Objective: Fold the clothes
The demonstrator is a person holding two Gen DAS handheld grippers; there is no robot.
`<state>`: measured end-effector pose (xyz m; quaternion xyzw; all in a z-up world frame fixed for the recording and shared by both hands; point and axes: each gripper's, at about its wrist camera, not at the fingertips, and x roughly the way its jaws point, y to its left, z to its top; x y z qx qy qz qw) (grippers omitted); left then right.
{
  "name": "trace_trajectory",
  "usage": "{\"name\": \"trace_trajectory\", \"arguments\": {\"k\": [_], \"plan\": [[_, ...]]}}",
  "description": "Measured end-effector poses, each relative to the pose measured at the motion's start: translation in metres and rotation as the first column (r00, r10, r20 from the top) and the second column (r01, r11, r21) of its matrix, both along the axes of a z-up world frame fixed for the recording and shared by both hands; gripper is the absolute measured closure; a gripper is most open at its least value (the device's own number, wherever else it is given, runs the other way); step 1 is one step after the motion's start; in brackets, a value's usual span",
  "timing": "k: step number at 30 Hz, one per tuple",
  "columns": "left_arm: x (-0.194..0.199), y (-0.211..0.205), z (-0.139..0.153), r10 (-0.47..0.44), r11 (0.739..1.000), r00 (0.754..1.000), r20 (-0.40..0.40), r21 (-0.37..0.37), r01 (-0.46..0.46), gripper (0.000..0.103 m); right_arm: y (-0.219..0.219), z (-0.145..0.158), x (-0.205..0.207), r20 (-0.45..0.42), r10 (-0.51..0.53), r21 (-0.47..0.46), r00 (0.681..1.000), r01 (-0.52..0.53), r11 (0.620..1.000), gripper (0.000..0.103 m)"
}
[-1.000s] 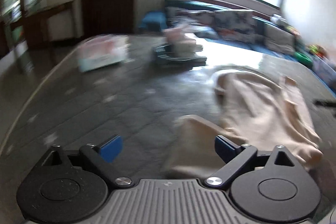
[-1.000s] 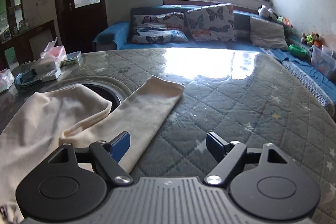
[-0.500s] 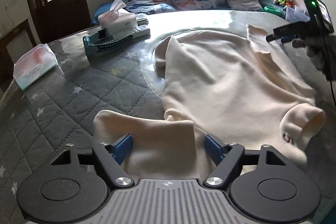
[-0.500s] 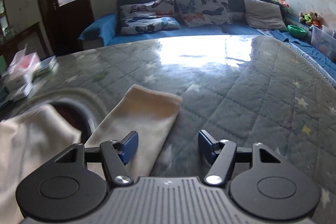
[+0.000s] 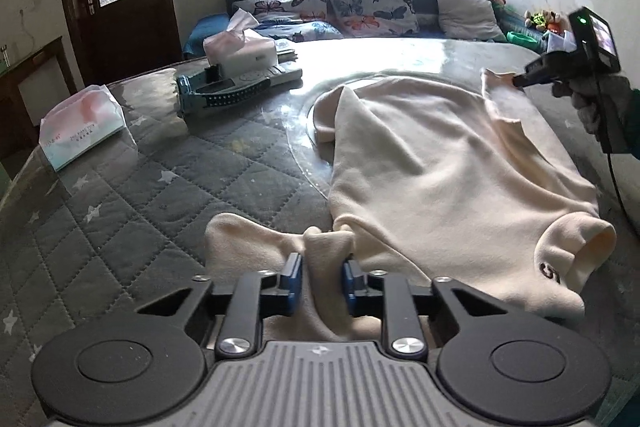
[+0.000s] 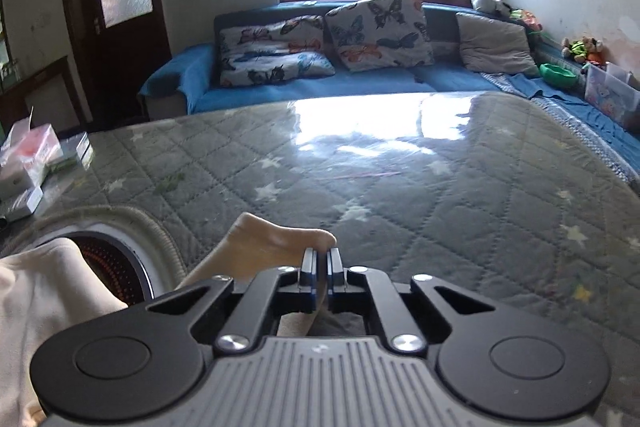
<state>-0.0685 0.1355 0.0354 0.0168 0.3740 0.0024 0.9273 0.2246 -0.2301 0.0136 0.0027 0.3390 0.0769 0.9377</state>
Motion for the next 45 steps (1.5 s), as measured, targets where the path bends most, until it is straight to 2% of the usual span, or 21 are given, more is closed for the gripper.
{"name": "trace_trajectory", "arguments": {"k": [3,8,17,26,40,43,45], "plan": [[-0.003,0.007,0.004,0.020,1.000,1.000,0.016,-0.003,-0.020,0.089,-0.015,0.010,-0.013,0.029,-0.016,-0.012,0.999,0.017,1.000,0.099],[-0.010,0.026,0.013,0.076,0.997,0.996,0.053,-0.018,-0.075,0.089,-0.044,0.022,-0.039,0.057,-0.064,-0.052,0.996,0.067,0.996,0.099],[-0.022,0.072,0.025,0.209,0.978,0.972,0.104,-0.029,-0.207,0.089,-0.079,0.013,-0.074,0.020,-0.131,-0.040,0.991,0.131,0.991,0.099],[-0.030,0.093,0.018,0.292,0.956,0.953,0.086,-0.013,-0.292,0.089,-0.074,0.009,-0.083,0.010,-0.155,-0.021,0.988,0.155,0.988,0.098],[-0.034,0.128,0.006,0.410,0.910,0.910,0.055,0.034,-0.412,0.093,-0.105,-0.004,-0.090,-0.027,-0.261,-0.093,0.965,0.258,0.962,0.098],[-0.034,0.131,0.010,0.411,0.911,0.910,0.046,0.014,-0.412,0.092,-0.110,-0.007,-0.091,-0.035,-0.292,-0.109,0.956,0.287,0.952,0.096],[-0.032,0.127,0.016,0.392,0.920,0.919,0.051,0.000,-0.393,0.091,-0.112,-0.006,-0.093,-0.034,-0.304,-0.119,0.952,0.299,0.947,0.094]]}}
